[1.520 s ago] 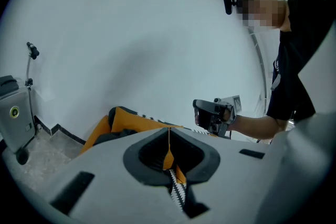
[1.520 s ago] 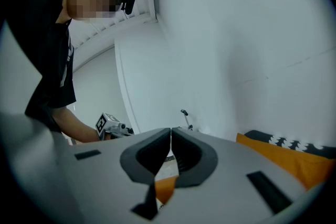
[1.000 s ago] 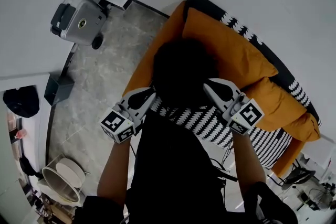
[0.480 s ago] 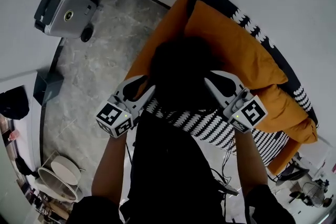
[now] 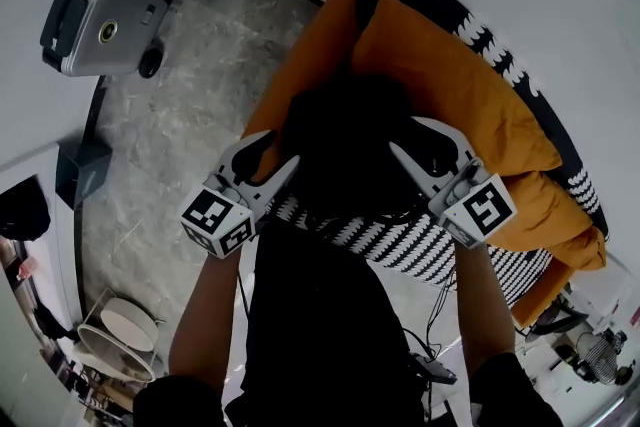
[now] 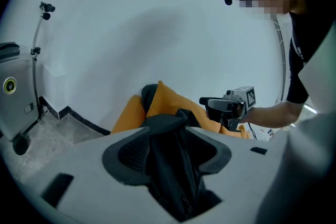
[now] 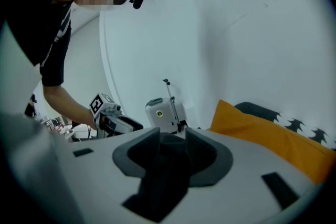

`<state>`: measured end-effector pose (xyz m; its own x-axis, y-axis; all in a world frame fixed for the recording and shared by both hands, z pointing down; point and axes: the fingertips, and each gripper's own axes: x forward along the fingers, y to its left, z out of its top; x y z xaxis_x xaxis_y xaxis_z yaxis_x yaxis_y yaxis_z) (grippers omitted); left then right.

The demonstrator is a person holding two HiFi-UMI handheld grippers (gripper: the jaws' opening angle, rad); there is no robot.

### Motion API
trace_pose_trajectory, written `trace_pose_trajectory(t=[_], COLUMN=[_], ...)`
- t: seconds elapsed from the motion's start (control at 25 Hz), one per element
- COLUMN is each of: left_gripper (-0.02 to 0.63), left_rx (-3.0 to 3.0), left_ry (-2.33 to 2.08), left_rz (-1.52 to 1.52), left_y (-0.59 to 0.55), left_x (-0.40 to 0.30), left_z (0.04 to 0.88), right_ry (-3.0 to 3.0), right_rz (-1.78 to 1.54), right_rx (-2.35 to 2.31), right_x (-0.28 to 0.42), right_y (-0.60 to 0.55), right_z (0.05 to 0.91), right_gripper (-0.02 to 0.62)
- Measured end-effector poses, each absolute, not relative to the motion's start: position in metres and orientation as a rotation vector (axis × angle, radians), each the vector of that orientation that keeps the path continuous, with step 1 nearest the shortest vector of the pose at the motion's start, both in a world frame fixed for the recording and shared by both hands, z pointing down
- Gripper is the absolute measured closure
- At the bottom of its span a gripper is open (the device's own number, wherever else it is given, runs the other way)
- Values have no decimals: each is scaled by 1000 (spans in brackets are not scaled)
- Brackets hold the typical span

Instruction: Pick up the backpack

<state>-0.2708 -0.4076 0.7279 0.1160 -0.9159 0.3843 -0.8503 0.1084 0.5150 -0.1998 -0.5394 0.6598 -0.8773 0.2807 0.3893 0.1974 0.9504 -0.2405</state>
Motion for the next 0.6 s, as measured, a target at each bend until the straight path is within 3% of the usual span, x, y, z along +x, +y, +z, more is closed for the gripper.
trace_pose_trajectory(t=[0.32, 0.6], left_gripper=[393, 393], left_rx=[1755, 1749], left_ry=[-1693, -1676], left_rz=[-35, 19], left_y=[-415, -423], left_x=[-272, -270], left_z=[751, 776], right_ry=[-2573, -2490], right_rz=[131, 83], right_rx=[-285, -257], right_x=[-196, -195], right_y=[-553, -557], right_z=[694, 720], right_gripper=[411, 403])
